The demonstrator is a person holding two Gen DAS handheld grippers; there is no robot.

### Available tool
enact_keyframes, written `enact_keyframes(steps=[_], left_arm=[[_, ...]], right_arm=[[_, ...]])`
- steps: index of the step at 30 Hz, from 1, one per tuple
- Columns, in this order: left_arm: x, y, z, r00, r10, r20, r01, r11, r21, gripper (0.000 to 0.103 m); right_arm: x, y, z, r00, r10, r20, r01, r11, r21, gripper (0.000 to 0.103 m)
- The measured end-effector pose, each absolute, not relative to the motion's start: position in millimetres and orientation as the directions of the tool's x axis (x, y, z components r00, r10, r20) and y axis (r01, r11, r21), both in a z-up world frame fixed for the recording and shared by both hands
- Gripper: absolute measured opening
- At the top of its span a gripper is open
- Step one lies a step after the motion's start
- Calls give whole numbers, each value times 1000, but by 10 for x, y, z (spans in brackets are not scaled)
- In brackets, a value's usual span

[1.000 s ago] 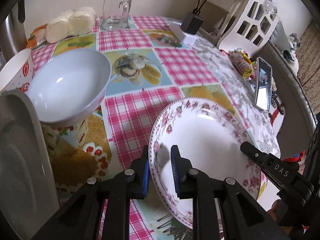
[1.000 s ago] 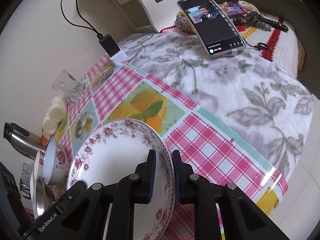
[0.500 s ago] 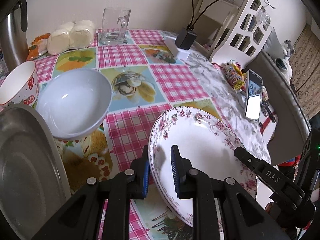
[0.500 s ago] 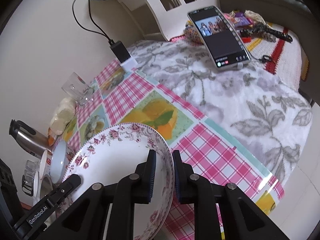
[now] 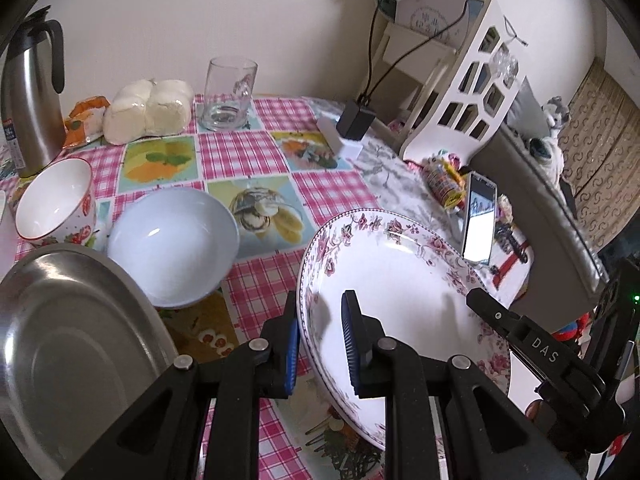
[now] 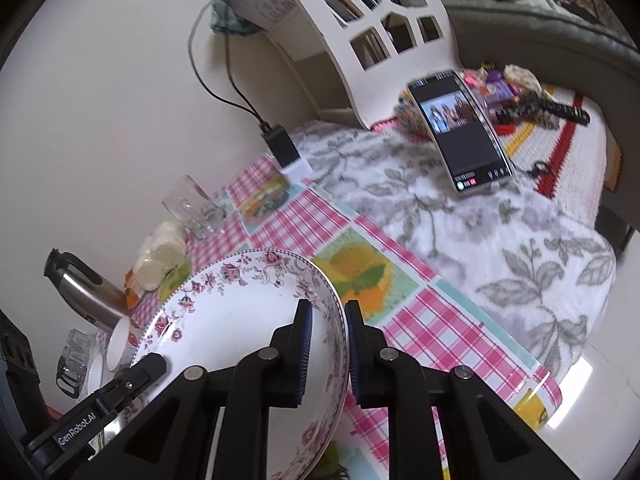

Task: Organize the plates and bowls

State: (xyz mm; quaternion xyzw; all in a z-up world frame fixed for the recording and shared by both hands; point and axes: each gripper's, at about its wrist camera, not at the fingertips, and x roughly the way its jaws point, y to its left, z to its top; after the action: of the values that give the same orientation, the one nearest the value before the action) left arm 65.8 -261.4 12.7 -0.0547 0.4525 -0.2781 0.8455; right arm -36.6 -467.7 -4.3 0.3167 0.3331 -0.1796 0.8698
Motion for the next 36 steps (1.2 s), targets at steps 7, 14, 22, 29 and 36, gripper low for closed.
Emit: enact_keyframes(steps=[7,14,22,29,36], left_arm=[[673,-2318,196,451,-534,-715,379,840,-388,20],[687,-1967,252,481,-514,-711,336,856,-392,20],[749,-1551,315,505,-506,-699,287,862,-417,20],[802,-1172,323,518,-500,-694,236,864,-446,20],[853,-874,305,524,-492,-696,194,864,-465,20]], right_arm=[[-322,-4419,160,743,-101,-661,480,769,422,18],[-187,-4101,178,753,-62,-655,428,803,416,18],[-61,-3709,229,768,-49,-639,395,821,412,18],[51,-3397,246,772,-23,-635,365,833,415,18],[160,-3124,242,775,5,-632,335,845,417,18]])
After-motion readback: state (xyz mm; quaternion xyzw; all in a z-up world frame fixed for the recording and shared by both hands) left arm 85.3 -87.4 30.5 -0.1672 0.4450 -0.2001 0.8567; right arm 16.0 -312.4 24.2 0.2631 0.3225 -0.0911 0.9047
